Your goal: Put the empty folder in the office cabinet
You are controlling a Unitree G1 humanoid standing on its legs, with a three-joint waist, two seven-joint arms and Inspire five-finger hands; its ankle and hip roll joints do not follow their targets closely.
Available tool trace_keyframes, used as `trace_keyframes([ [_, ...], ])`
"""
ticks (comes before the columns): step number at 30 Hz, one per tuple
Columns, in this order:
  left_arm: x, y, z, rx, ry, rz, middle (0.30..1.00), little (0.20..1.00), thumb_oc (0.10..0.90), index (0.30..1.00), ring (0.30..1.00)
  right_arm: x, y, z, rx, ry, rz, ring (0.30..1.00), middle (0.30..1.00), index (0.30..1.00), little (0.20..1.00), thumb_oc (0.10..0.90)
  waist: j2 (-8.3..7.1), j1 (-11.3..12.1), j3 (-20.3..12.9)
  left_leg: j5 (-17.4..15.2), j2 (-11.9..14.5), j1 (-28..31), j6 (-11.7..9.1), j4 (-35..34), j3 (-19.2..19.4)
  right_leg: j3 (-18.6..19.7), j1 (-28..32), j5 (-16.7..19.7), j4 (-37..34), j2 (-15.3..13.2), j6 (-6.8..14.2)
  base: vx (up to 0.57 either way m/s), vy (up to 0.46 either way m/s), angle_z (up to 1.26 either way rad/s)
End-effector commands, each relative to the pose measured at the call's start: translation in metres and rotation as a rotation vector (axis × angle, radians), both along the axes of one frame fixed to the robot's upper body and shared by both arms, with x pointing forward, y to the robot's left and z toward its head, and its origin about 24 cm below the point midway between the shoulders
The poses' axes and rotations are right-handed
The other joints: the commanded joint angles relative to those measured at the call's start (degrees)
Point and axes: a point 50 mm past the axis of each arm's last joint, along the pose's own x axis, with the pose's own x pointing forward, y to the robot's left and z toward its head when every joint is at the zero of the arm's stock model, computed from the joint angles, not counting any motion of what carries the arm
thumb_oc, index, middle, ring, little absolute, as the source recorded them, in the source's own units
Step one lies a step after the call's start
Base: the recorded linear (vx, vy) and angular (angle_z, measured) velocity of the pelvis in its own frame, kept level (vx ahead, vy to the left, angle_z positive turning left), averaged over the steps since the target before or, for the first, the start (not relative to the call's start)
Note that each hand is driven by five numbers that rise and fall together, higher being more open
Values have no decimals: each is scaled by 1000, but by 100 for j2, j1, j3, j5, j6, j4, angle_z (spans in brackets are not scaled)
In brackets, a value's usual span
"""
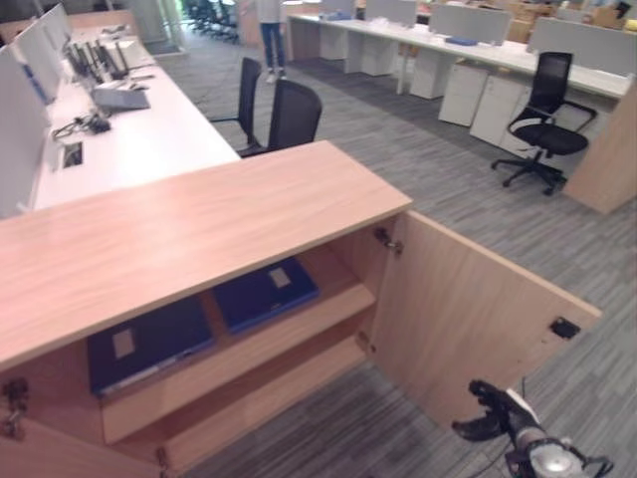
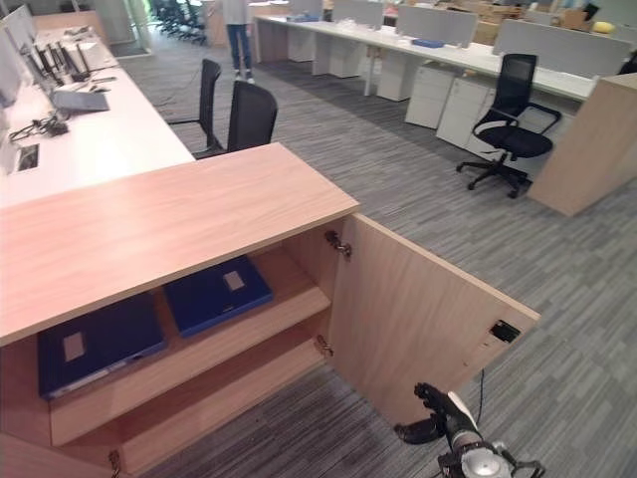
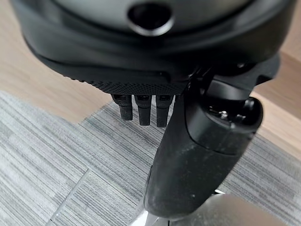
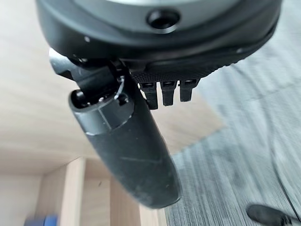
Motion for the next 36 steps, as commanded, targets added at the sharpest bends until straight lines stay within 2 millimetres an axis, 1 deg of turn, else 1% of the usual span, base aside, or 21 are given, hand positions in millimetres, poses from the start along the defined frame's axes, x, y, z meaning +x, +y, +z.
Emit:
trace_keyframes([
  [1,15,0,1,10,5,-33,900,900,800,900,900,36,-18,28,-37,-215,-103,900,900,900,900,800,-50,-23,-46,-596,-28,175,44,-1,-277,-42,-120,-244,129,-6,450,-10,-4,-23],
  [6,14,6,3,22,12,-28,900,900,800,900,900,17,-33,20,-34,-189,-235,900,900,900,900,800,-25,-238,-2,-662,-32,285,67,-1,-75,166,-151,-217,158,26,484,-13,-7,-32],
  [7,14,7,3,23,11,-28,900,900,800,900,900,17,-33,20,-34,-189,-235,900,900,900,900,800,-31,-229,-13,-648,-33,267,64,-1,-63,177,-173,-205,157,25,479,-32,-5,-30],
  [8,13,9,4,28,11,-29,900,900,800,900,900,12,-42,19,-43,-188,-305,900,900,900,900,800,-14,-289,14,-671,-38,288,78,-1,20,269,-203,-190,166,42,506,-25,-2,-29],
  [12,10,13,4,35,15,-22,900,900,800,900,900,16,-56,28,-78,-239,-381,900,900,900,900,800,26,-372,57,-733,-45,356,106,-1,175,391,-224,-158,154,61,569,-12,3,-29],
  [15,14,16,6,49,-5,-37,900,900,800,900,900,35,-76,53,-119,-380,-481,900,900,900,900,800,84,-431,111,-797,-69,418,152,-1,404,613,-299,-86,152,81,647,-5,10,-40],
  [16,14,16,6,49,-6,-37,900,900,800,900,900,35,-76,53,-119,-380,-481,900,900,900,900,800,86,-425,115,-799,-69,421,151,-1,411,620,-300,-85,153,83,648,3,2,-44],
  [19,21,20,8,58,-22,-74,900,900,800,900,900,51,-105,88,-212,-497,-537,900,900,900,900,800,123,-420,140,-828,-87,458,152,-1,497,649,-302,-71,139,66,687,16,-6,-35],
  [21,22,20,8,61,-24,-85,900,900,800,900,900,54,-110,96,-233,-515,-538,900,900,900,900,800,134,-417,146,-826,-88,461,148,-1,493,641,-295,-74,140,60,688,16,-14,-12],
  [22,27,22,10,64,-31,-114,900,900,800,900,900,66,-119,118,-281,-574,-510,900,900,900,900,800,144,-404,155,-822,-92,464,136,-1,478,621,-288,-80,136,48,691,0,0,0],
  [23,27,22,9,64,-32,-114,900,900,800,900,900,66,-119,118,-281,-574,-510,900,900,900,900,800,148,-406,158,-823,-92,465,136,-1,477,620,-287,-80,136,48,691,0,0,0],
  [25,33,22,11,68,-40,-155,900,900,800,900,900,83,-124,147,-327,-651,-462,900,900,900,900,800,160,-362,183,-813,-89,458,117,-1,445,577,-266,-87,126,25,692,7,-12,2],
  [26,33,22,10,67,-41,-154,900,900,800,900,900,83,-124,147,-327,-652,-462,900,900,900,900,800,163,-365,186,-813,-89,459,117,-1,443,575,-264,-87,126,25,692,9,-36,1],
  [27,33,19,10,59,-43,-173,900,900,800,900,900,92,-126,164,-356,-694,-431,900,900,900,900,800,173,-323,208,-798,-80,452,106,-1,413,539,-255,-94,124,10,682,9,-34,2],
  [29,36,19,10,53,-47,-186,900,900,800,900,900,103,-124,183,-384,-741,-368,900,900,900,900,800,193,-282,242,-778,-68,436,85,-1,390,501,-250,-107,118,4,673,8,-35,3],
  [30,36,19,10,53,-47,-186,900,900,800,900,900,103,-124,184,-385,-741,-367,900,900,900,900,800,196,-287,244,-778,-67,436,84,-1,388,499,-249,-107,118,4,672,7,-41,6],
  [31,37,19,10,54,-47,-198,900,900,800,900,900,113,-123,200,-405,-779,-326,900,900,900,900,800,212,-251,267,-763,-57,422,65,-1,375,453,-239,-116,103,-8,670,5,-29,6],
  [32,37,19,10,54,-47,-197,900,900,800,900,900,114,-123,200,-405,-779,-325,900,900,900,900,800,214,-256,268,-763,-56,422,65,-1,373,451,-238,-116,103,-8,670,16,-67,6],
  [33,37,20,11,56,-44,-211,900,900,800,900,900,126,-118,215,-416,-809,-273,900,900,900,900,800,236,-197,287,-746,-47,395,44,-1,351,399,-232,-142,90,-14,661,13,-46,5],
  [35,38,19,10,53,-44,-216,900,900,800,900,900,131,-118,220,-420,-817,-262,900,900,900,900,800,253,-188,293,-741,-45,387,35,-1,332,376,-224,-147,88,-20,660,13,-45,7],
  [36,38,20,11,56,-44,-227,900,900,800,900,900,143,-113,232,-431,-832,-226,900,900,900,900,800,275,-120,321,-720,-40,367,13,-1,299,340,-216,-163,83,-29,652,9,-36,17],
])
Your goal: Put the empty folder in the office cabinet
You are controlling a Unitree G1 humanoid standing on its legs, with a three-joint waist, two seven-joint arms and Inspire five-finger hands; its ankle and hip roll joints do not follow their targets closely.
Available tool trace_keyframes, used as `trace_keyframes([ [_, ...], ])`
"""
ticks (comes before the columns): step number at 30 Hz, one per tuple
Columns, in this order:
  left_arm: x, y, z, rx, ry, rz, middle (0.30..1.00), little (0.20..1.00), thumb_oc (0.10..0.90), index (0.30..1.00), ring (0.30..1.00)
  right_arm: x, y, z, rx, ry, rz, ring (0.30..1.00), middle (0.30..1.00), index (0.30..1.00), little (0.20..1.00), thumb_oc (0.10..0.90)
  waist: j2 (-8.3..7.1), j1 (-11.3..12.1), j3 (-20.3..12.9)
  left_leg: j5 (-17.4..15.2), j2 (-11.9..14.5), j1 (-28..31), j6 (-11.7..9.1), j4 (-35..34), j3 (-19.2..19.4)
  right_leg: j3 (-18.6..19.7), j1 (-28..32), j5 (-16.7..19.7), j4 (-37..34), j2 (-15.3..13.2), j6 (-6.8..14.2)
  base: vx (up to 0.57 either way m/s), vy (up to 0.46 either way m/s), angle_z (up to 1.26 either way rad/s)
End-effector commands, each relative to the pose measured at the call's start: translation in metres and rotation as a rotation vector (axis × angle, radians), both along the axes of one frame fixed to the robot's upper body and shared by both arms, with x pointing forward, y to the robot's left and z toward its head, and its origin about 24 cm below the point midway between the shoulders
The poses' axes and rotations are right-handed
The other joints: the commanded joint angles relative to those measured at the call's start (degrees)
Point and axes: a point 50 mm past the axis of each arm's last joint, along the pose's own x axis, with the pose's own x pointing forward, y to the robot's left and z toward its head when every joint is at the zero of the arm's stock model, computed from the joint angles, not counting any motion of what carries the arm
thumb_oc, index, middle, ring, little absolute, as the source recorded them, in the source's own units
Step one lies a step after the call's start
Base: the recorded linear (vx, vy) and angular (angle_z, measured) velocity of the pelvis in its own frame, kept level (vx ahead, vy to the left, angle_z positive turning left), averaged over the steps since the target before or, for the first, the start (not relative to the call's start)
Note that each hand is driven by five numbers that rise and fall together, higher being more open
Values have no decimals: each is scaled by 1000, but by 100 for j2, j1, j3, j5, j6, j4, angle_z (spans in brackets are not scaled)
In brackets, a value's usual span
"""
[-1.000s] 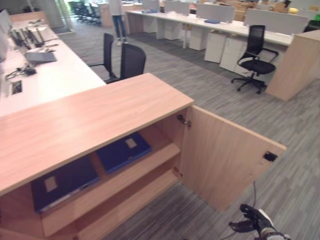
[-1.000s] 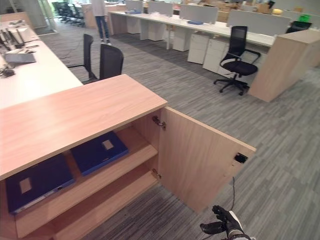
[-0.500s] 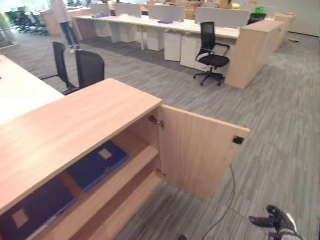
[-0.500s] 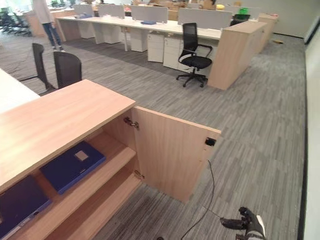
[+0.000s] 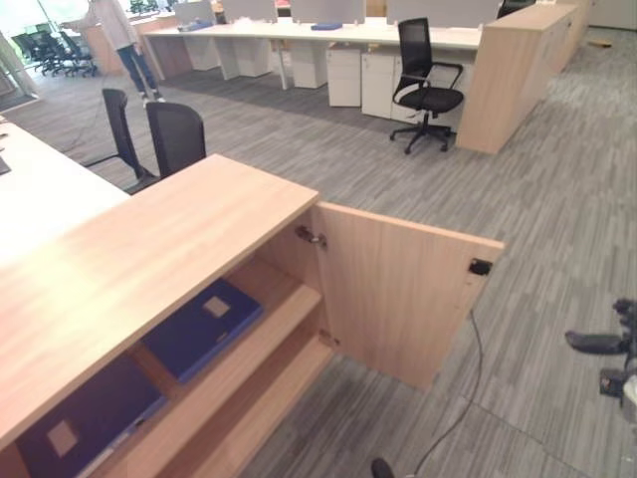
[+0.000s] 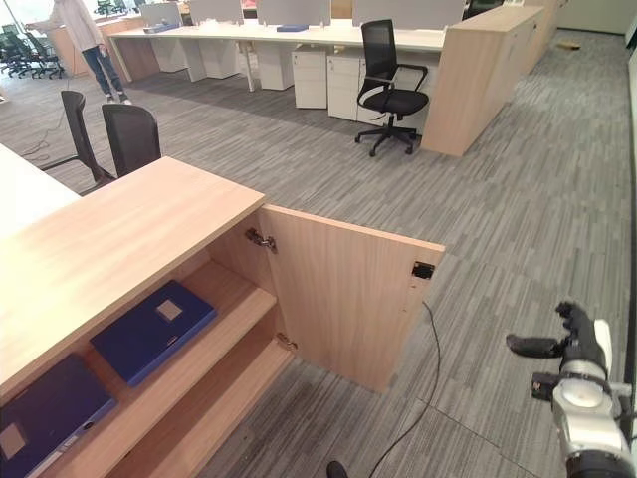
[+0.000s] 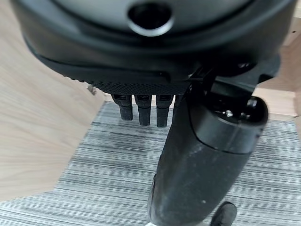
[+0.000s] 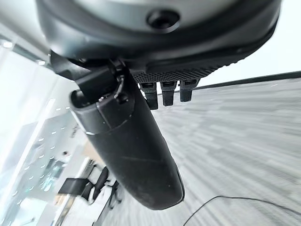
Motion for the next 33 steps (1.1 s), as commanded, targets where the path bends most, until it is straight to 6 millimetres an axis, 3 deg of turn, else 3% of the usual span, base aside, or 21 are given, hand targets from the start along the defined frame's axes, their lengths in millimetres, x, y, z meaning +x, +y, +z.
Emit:
trace_keyframes([
  [1,11,28,9,88,0,-45,900,900,800,900,900,40,9,71,-113,-245,112,900,900,900,900,800,-209,282,51,-494,1,173,-36,1,-796,-311,72,-416,84,3,387,10,-62,18],
  [6,13,25,9,82,-9,-63,900,900,800,900,900,75,32,95,-147,-244,233,900,900,900,900,800,-154,426,80,-442,19,157,-97,1,-876,-435,140,-466,57,-12,346,15,-45,15],
  [9,12,23,8,79,-9,-67,900,900,800,900,900,84,44,99,-142,-245,288,900,900,900,900,800,-152,451,68,-431,31,152,-116,1,-915,-482,173,-487,41,-12,328,20,-39,16],
  [11,11,24,8,80,-4,-70,900,900,800,900,900,98,74,100,-129,-222,453,900,900,900,900,800,-162,490,42,-403,49,145,-144,1,-960,-538,211,-518,40,3,286,17,-40,7],
  [12,12,24,8,80,-4,-69,900,900,800,900,900,98,74,100,-129,-222,454,900,900,900,900,800,-167,494,31,-390,48,127,-147,1,-952,-529,190,-507,40,4,281,14,-38,-4],
  [14,10,27,9,85,5,-77,900,900,800,900,900,100,98,98,-134,-175,614,900,900,900,900,800,-206,504,1,-384,75,135,-170,1,-983,-579,217,-534,40,15,256,18,-44,1],
  [16,9,28,9,85,10,-76,900,900,800,900,900,100,106,97,-137,-157,671,900,900,900,900,800,-221,506,-8,-381,80,138,-177,1,-992,-592,228,-538,40,18,251,4,-9,2],
  [18,7,29,9,75,21,-84,900,900,800,900,900,95,127,93,-145,-91,843,900,900,900,900,800,-262,503,-8,-388,94,161,-192,1,-1003,-616,259,-556,40,26,247,0,0,0],
  [23,6,31,10,68,22,-90,900,900,800,900,900,85,144,92,-163,-12,1005,900,900,900,900,800,-317,493,-34,-373,111,135,-213,1,-983,-611,230,-550,40,33,240,0,0,0],
  [25,6,32,10,63,20,-90,900,900,800,900,900,71,162,90,-157,58,1164,900,900,900,900,800,-348,451,-24,-384,120,151,-217,1,-969,-618,239,-555,40,35,244,0,0,0],
  [27,7,32,10,59,16,-92,900,900,800,900,900,66,169,89,-153,83,1217,900,900,900,900,800,-365,450,-41,-375,122,129,-221,1,-958,-606,214,-546,40,35,240,-8,7,-2],
  [28,8,34,11,61,12,-92,900,900,800,900,900,56,185,91,-150,111,1333,900,900,900,900,800,-382,422,-36,-386,120,148,-220,1,-954,-605,227,-543,40,38,252,-19,25,-4],
  [33,9,35,12,61,6,-84,900,900,800,900,900,34,221,105,-47,37,1558,900,900,900,900,800,-420,390,-84,-390,129,154,-207,1,-907,-561,195,-515,40,41,266,-6,7,-2],
])
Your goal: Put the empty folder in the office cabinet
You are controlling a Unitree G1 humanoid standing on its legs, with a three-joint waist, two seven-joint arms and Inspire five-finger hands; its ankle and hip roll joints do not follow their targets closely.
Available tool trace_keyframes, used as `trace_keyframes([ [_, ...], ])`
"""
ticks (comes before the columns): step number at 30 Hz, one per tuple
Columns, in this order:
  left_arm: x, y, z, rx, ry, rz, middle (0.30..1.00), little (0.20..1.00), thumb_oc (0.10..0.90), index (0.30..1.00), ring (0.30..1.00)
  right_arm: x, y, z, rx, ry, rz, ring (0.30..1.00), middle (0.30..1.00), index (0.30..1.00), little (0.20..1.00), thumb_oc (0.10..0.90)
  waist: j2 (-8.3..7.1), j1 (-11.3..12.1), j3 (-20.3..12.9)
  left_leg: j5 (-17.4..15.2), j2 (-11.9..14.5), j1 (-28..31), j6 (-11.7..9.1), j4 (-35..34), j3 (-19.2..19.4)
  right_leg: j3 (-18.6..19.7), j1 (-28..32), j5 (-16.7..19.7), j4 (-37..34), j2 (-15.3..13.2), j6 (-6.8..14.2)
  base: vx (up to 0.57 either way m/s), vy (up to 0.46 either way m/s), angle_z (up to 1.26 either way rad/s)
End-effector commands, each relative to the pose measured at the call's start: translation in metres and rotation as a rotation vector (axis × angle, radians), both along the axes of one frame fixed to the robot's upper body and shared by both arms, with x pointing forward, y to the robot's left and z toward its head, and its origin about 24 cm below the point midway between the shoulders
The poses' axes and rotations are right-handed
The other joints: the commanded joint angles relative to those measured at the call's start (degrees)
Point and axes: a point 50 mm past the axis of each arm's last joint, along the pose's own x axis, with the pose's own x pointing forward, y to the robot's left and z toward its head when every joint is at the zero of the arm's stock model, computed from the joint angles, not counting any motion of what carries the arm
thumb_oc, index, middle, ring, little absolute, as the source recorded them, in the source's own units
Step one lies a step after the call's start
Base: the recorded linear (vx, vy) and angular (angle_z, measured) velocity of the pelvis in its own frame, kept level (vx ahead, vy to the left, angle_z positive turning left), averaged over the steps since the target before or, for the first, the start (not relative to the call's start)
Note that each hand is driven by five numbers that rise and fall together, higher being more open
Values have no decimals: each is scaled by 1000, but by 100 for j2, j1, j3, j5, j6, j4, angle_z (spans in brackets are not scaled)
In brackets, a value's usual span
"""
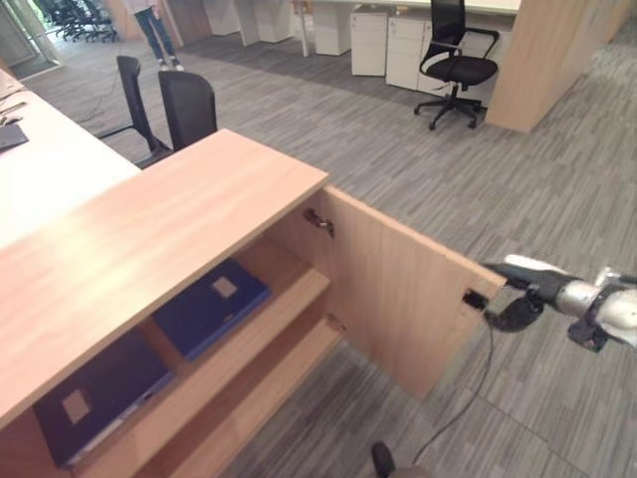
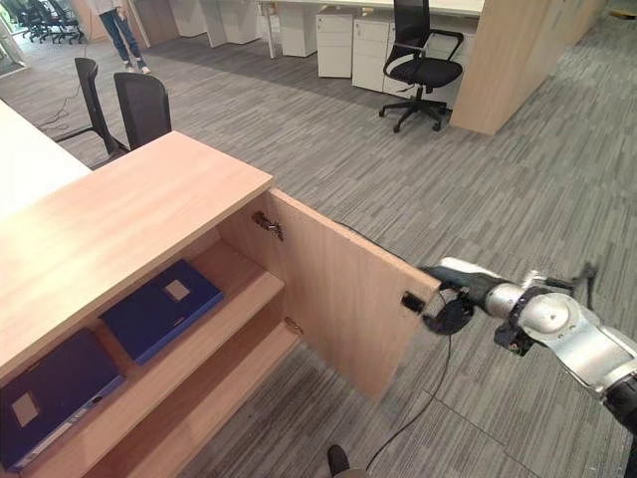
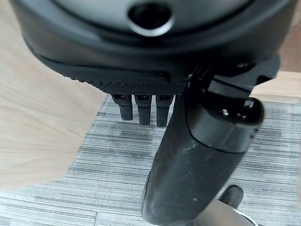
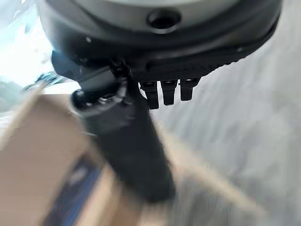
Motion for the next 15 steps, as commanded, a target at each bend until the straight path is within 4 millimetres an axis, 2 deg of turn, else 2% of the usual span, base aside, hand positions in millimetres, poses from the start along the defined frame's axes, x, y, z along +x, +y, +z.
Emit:
trace_keyframes([
  [1,2,36,11,84,21,-7,900,900,800,900,900,-4,77,48,382,-180,359,900,900,900,900,800,-366,396,-371,-519,-44,152,-119,1,-572,-179,76,-463,42,-85,418,0,0,0],
  [3,2,36,10,82,13,0,900,900,800,900,900,-10,89,53,469,-179,416,900,900,900,900,800,-388,398,-402,-518,-43,149,-109,1,-537,-154,63,-444,42,-88,427,0,0,0],
  [4,2,36,10,83,13,0,900,900,800,900,900,-10,89,53,469,-179,415,900,900,900,900,800,-390,401,-403,-517,-43,149,-109,1,-537,-154,62,-444,42,-88,427,0,0,0],
  [5,3,36,10,85,8,2,900,900,800,900,900,-16,99,56,545,-172,463,900,900,900,900,800,-404,405,-434,-512,-46,158,-101,1,-525,-143,62,-436,51,-88,434,0,0,0],
  [6,3,36,11,85,7,2,900,900,800,900,900,-16,99,56,545,-172,463,900,900,900,900,800,-409,415,-449,-501,-46,139,-104,1,-515,-132,41,-425,50,-88,430,0,0,0],
  [8,4,35,10,87,3,2,900,900,800,900,900,-24,114,55,635,-137,527,900,900,900,900,800,-433,440,-467,-504,-39,152,-91,1,-532,-149,52,-429,61,-94,436,0,0,0],
  [10,5,34,10,94,-3,7,900,900,800,900,900,-34,140,42,808,-48,590,900,900,900,900,800,-466,519,-509,-497,-36,147,-71,1,-580,-191,50,-431,73,-106,420,0,0,0],
  [12,5,34,10,97,-6,9,900,900,800,900,900,-34,146,34,859,-15,583,900,900,900,900,800,-482,545,-526,-483,-39,129,-69,1,-584,-196,37,-421,73,-109,411,-5,7,5],
  [13,8,33,10,107,-17,19,900,900,800,900,900,-37,169,20,979,46,583,900,900,900,900,800,-525,637,-553,-483,-39,126,-60,1,-634,-241,64,-432,73,-115,385,7,7,7],
  [14,10,31,10,109,-25,25,900,900,800,900,900,-37,181,13,1020,82,583,900,900,900,900,800,-540,686,-542,-487,-35,142,-56,1,-677,-273,96,-448,79,-120,370,8,7,5],
  [15,10,32,10,110,-25,26,900,900,800,900,900,-37,182,13,1021,82,583,900,900,900,900,800,-546,688,-554,-476,-37,125,-58,1,-671,-267,77,-440,78,-121,367,8,5,18],
])
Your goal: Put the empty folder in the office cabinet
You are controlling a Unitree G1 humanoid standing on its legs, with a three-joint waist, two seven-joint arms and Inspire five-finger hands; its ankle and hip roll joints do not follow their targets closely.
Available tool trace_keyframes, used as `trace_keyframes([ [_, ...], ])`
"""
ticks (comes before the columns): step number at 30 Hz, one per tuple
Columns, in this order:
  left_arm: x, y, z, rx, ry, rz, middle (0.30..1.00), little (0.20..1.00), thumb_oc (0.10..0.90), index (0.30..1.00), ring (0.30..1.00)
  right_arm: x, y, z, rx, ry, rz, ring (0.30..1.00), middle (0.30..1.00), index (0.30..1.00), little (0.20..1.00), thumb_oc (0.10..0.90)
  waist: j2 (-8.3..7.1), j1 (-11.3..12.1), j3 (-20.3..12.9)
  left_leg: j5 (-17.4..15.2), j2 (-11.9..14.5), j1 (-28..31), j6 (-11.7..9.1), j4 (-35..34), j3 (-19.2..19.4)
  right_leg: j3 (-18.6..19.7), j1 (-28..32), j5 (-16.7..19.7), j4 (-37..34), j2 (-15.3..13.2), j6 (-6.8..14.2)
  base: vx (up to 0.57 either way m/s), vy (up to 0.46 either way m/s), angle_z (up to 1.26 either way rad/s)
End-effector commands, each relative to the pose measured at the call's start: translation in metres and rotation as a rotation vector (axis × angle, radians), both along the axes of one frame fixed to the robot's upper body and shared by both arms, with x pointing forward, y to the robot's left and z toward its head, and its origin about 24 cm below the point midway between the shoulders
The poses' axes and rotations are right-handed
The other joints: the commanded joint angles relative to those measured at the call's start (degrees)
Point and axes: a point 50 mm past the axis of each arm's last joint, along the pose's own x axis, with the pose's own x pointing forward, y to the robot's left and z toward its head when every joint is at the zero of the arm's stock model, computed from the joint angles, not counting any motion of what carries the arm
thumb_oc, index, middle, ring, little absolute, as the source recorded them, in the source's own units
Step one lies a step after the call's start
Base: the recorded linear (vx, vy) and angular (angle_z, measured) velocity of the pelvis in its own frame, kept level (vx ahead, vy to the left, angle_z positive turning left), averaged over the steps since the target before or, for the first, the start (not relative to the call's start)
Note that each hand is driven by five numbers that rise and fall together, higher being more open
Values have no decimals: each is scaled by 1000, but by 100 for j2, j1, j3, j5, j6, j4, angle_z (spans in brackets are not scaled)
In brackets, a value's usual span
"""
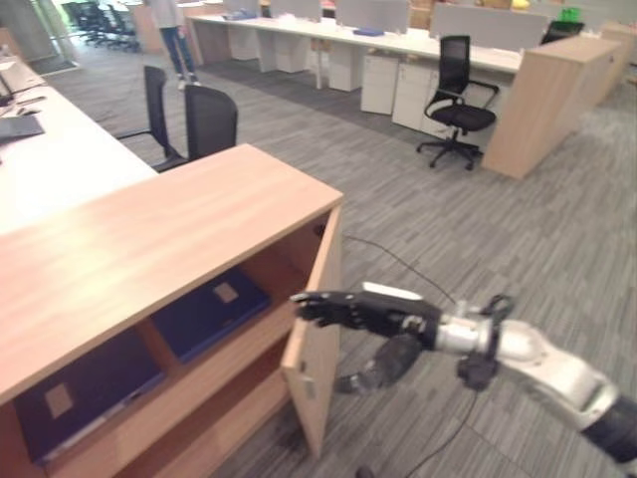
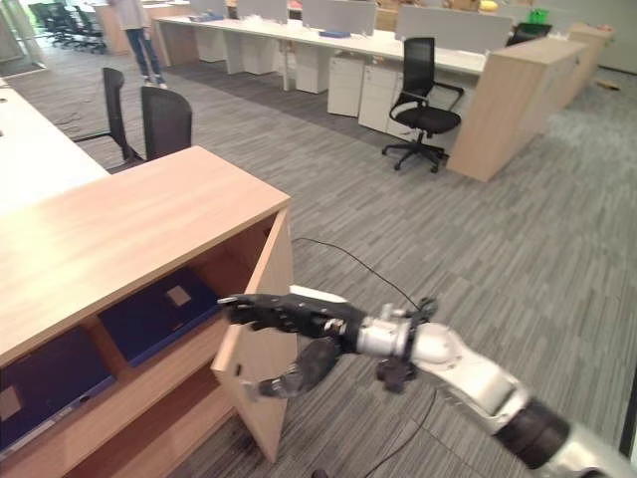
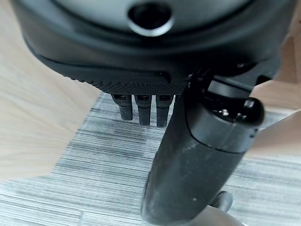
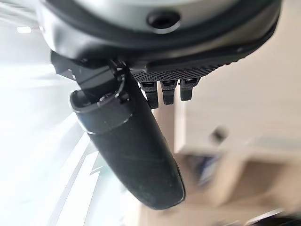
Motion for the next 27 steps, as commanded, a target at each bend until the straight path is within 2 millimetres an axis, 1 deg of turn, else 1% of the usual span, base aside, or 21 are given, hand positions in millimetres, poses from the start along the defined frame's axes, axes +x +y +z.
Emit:
trace_keyframes([
  [1,21,12,7,58,-49,13,900,900,800,900,900,8,25,33,215,-89,30,900,900,900,900,800,-56,285,17,-491,-42,133,-2,-2,-665,-245,83,-464,77,-118,387,9,-13,31],
  [2,28,11,8,65,-84,41,900,900,800,900,900,10,44,20,243,-13,28,900,900,900,900,800,-114,410,22,-468,-33,110,-2,-2,-796,-338,125,-486,77,-130,356,19,-12,33],
  [3,30,10,8,66,-92,50,900,900,800,900,900,11,49,16,251,8,17,900,900,900,900,800,-137,466,25,-456,-31,96,-2,-2,-849,-374,138,-494,81,-137,344,14,-13,31],
  [5,32,10,9,69,-102,62,900,900,800,900,900,11,55,10,252,32,16,900,900,900,900,800,-170,506,40,-436,-31,78,-4,-2,-925,-428,158,-503,80,-145,333,11,-22,46],
  [6,27,6,6,67,-119,111,900,900,800,900,900,12,59,9,268,41,6,900,900,900,900,800,-255,663,104,-398,-42,44,-12,-2,-1157,-609,237,-563,81,-160,310,13,-64,49],
  [8,20,2,4,53,-107,150,900,900,800,900,900,10,56,5,249,49,-10,900,900,900,900,800,-344,820,125,-339,-54,-44,-25,-2,-1374,-797,264,-604,83,-189,286,9,-72,58],
  [11,9,4,2,46,-114,255,900,900,800,900,900,13,42,-20,176,96,-106,900,900,900,900,800,-418,1091,222,-269,-97,-136,-54,11,-1823,-1257,398,-699,79,-245,260,20,-71,100],
  [13,3,6,2,39,-130,330,900,900,800,900,900,13,27,-45,129,175,-199,900,900,900,900,800,-453,1274,279,-216,-119,-218,-73,21,-2094,-1524,466,-764,85,-269,247,23,-64,100],
  [14,3,6,2,39,-130,330,900,900,800,900,900,13,27,-45,130,175,-199,900,900,900,900,800,-458,1263,263,-204,-124,-241,-71,19,-2103,-1533,447,-758,82,-274,248,31,-63,71],
  [16,3,4,2,-4,-186,486,900,900,800,900,900,8,3,-83,21,262,-328,900,900,900,900,800,-491,1496,347,-176,-126,-292,-94,46,-2416,-1839,556,-844,84,-292,223,42,-81,72],
  [17,3,4,2,-4,-186,486,900,900,800,900,900,8,3,-83,22,262,-329,900,900,900,900,800,-497,1486,335,-164,-132,-311,-91,45,-2424,-1848,542,-837,81,-297,224,47,-107,82],
  [18,3,2,1,-38,-217,597,900,900,800,900,900,2,-10,-114,-90,329,-403,900,900,900,900,800,-506,1630,403,-142,-115,-344,-119,69,-2593,-2021,600,-889,79,-293,207,18,-59,62],
  [19,3,2,1,-38,-217,597,900,900,800,900,900,2,-10,-114,-89,329,-404,900,900,900,900,800,-512,1619,391,-129,-121,-364,-116,67,-2602,-2030,585,-882,77,-299,209,44,-111,65],
  [20,7,-2,1,-90,-246,666,900,900,800,900,900,-4,-18,-138,-194,379,-451,900,900,900,900,800,-512,1748,462,-104,-97,-390,-141,80,-2733,-2166,630,-922,77,-297,192,18,-59,42],
  [21,33,15,17,-178,-407,698,900,900,800,900,900,-10,-35,-148,-265,406,-478,900,900,900,900,800,-428,1867,516,-78,-92,-458,-132,100,-2877,-2277,633,-935,97,-313,191,18,-59,42],
  [22,32,15,18,-177,-405,698,900,900,800,900,900,-10,-35,-149,-265,407,-479,900,900,900,900,800,-435,1855,498,-68,-100,-482,-128,104,-2889,-2289,618,-928,95,-319,193,-10,-54,61],
  [23,78,7,58,-391,-671,599,900,900,800,900,900,-16,-55,-170,-456,424,-497,900,900,900,900,800,-311,1985,602,8,-106,-632,-126,165,-3114,-2571,626,-948,134,-347,188,-43,-81,61],
  [24,69,-10,52,-452,-618,591,900,900,800,900,900,-15,-65,-179,-545,423,-544,900,900,900,900,800,-280,2100,723,71,-105,-768,-196,217,-3218,-2811,632,-1011,156,-360,174,-33,-172,80],
  [25,66,-25,51,-502,-596,547,900,900,800,900,900,-13,-61,-178,-500,427,-565,900,900,900,900,800,-277,2201,829,53,-61,-893,-305,271,-3323,-3033,678,-1161,159,-353,177,-83,-161,120],
  [26,65,-34,49,-541,-573,534,900,900,800,900,900,-15,-70,-187,-540,455,-612,900,900,900,900,800,-257,2267,898,116,-8,-1077,-367,311,-3237,-3376,683,-1231,163,-392,158,-76,-113,140],
  [27,61,-37,46,-553,-538,529,900,900,800,900,900,-19,-78,-198,-582,500,-643,900,900,900,900,800,-223,2345,932,171,103,-1158,-385,335,-2884,-3662,718,-1238,144,-438,160,-82,-26,196],
])
